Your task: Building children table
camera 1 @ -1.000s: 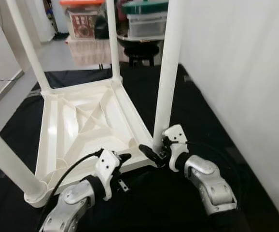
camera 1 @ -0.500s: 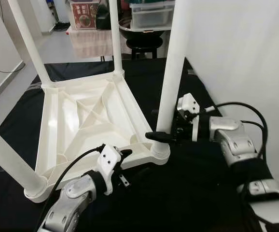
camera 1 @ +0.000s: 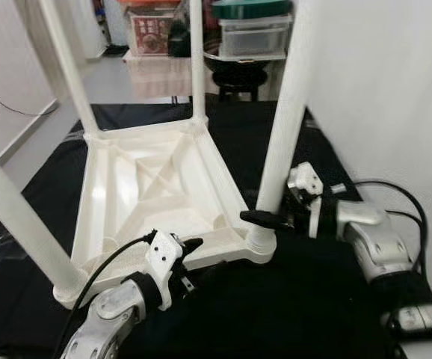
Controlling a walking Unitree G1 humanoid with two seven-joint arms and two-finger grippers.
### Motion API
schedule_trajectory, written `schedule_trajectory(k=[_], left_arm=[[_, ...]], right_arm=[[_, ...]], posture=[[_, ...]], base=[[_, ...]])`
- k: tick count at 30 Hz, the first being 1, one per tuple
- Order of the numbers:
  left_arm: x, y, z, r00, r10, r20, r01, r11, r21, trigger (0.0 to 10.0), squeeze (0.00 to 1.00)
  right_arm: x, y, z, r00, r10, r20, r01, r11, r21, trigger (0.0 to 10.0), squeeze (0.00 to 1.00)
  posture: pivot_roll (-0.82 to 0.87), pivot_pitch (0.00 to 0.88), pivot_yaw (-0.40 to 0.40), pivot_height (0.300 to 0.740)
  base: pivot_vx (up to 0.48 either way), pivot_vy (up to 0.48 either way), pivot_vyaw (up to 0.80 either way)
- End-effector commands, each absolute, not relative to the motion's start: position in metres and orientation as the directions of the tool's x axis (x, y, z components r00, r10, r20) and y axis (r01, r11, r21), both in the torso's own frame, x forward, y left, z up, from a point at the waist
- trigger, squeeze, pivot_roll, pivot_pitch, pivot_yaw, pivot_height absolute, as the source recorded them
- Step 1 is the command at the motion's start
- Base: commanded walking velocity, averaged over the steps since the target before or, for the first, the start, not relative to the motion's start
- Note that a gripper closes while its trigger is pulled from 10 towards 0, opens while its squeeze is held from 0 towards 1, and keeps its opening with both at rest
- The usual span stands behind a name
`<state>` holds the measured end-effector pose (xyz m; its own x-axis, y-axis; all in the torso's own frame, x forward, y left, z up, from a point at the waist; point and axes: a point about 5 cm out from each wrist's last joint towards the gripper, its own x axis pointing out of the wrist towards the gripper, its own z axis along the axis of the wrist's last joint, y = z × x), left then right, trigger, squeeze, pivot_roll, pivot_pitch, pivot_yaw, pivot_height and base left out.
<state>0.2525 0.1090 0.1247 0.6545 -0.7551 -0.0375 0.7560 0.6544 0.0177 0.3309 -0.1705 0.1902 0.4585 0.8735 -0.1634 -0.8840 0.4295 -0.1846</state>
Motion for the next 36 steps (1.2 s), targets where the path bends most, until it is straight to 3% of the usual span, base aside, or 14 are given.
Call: schedule_trajectory(k=[1, 4, 16, 17, 18, 19, 21, 26, 27, 30, 31, 32, 33, 36], left_arm=[[0.251, 0.110, 0.125, 0.659, -0.751, -0.030, 0.752, 0.659, 0.021, 0.0, 0.00], [0.252, 0.113, 0.124, 0.651, -0.758, -0.044, 0.759, 0.651, 0.023, 0.0, 0.00], [0.254, 0.112, 0.120, 0.633, -0.772, -0.063, 0.774, 0.633, 0.022, 0.0, 0.00], [0.254, 0.112, 0.120, 0.636, -0.769, -0.062, 0.772, 0.636, 0.023, 0.0, 0.00], [0.254, 0.112, 0.119, 0.638, -0.768, -0.062, 0.770, 0.637, 0.023, 0.0, 0.00], [0.253, 0.112, 0.119, 0.635, -0.770, -0.063, 0.773, 0.635, 0.021, 0.0, 0.00], [0.253, 0.111, 0.118, 0.627, -0.776, -0.065, 0.778, 0.628, 0.018, 0.0, 0.00], [0.254, 0.109, 0.118, 0.623, -0.780, -0.065, 0.782, 0.623, 0.015, 0.0, 0.00], [0.254, 0.109, 0.118, 0.623, -0.779, -0.064, 0.781, 0.624, 0.015, 0.0, 0.00], [0.255, 0.108, 0.118, 0.629, -0.775, -0.062, 0.777, 0.629, 0.021, 0.0, 0.00], [0.255, 0.109, 0.119, 0.647, -0.760, -0.060, 0.762, 0.647, 0.032, 1.1, 0.00], [0.255, 0.109, 0.119, 0.647, -0.760, -0.060, 0.762, 0.647, 0.032, 1.1, 0.00], [0.256, 0.110, 0.119, 0.671, -0.739, -0.061, 0.741, 0.670, 0.046, 10.0, 0.00], [0.254, 0.112, 0.119, 0.703, -0.708, -0.063, 0.711, 0.700, 0.065, 10.0, 0.00]], right_arm=[[0.323, -0.167, 0.165, 0.439, 0.861, -0.256, -0.898, 0.416, -0.142, 0.0, 0.00], [0.287, -0.116, 0.117, 0.706, 0.660, -0.257, -0.678, 0.734, 0.024, 0.0, 0.00], [0.302, -0.126, 0.124, 0.878, 0.408, -0.248, -0.446, 0.887, -0.119, 0.0, 0.00], [0.302, -0.126, 0.126, 0.886, 0.391, -0.249, -0.428, 0.897, -0.115, 10.0, 0.00], [0.302, -0.125, 0.128, 0.890, 0.386, -0.241, -0.417, 0.904, -0.094, 10.0, 0.00], [0.304, -0.124, 0.132, 0.877, 0.424, -0.226, -0.450, 0.890, -0.078, 10.0, 0.94], [0.308, -0.121, 0.142, 0.847, 0.499, -0.181, -0.515, 0.856, -0.048, 10.0, 1.00], [0.320, -0.126, 0.165, 0.738, 0.669, -0.086, -0.674, 0.735, -0.075, 10.0, 1.00], [0.324, -0.130, 0.172, 0.714, 0.697, -0.072, -0.700, 0.707, -0.099, 10.0, 0.61], [0.331, -0.138, 0.183, 0.638, 0.767, -0.071, -0.768, 0.627, -0.127, 10.0, 0.61], [0.335, -0.143, 0.188, 0.581, 0.809, -0.093, -0.811, 0.565, -0.153, 10.0, 0.00], [0.335, -0.143, 0.188, 0.581, 0.809, -0.093, -0.811, 0.565, -0.153, 10.0, 0.00], [0.339, -0.148, 0.192, 0.523, 0.843, -0.126, -0.848, 0.500, -0.175, 10.0, 0.00], [0.344, -0.153, 0.197, 0.440, 0.879, -0.182, -0.894, 0.409, -0.184, 10.0, 0.00]], posture=[[-0.09, 0.083, -0.025, 0.740], [-0.10, 0.090, -0.010, 0.740], [-0.11, 0.055, -0.015, 0.740], [-0.11, 0.055, -0.015, 0.740], [-0.11, 0.053, -0.016, 0.740], [-0.11, 0.047, -0.011, 0.740], [-0.11, 0.046, -0.010, 0.740], [-0.11, 0.044, -0.011, 0.740], [-0.10, 0.042, -0.013, 0.740], [-0.10, 0.040, -0.017, 0.740], [-0.10, 0.038, -0.021, 0.740], [-0.10, 0.038, -0.021, 0.740], [-0.09, 0.037, -0.022, 0.740], [-0.09, 0.036, -0.027, 0.740]], base=[[0.000, 0.000, 0.00], [0.000, 0.000, 0.00], [0.000, 0.000, 0.00], [0.000, 0.000, 0.00], [0.000, 0.000, 0.00], [0.000, 0.000, 0.00], [0.000, 0.000, 0.00], [0.000, 0.000, 0.00], [0.000, 0.000, 0.00], [0.000, 0.000, 0.00], [0.000, 0.000, 0.00], [0.000, 0.000, 0.00], [0.000, 0.000, 0.00], [0.000, 0.000, 0.00]])
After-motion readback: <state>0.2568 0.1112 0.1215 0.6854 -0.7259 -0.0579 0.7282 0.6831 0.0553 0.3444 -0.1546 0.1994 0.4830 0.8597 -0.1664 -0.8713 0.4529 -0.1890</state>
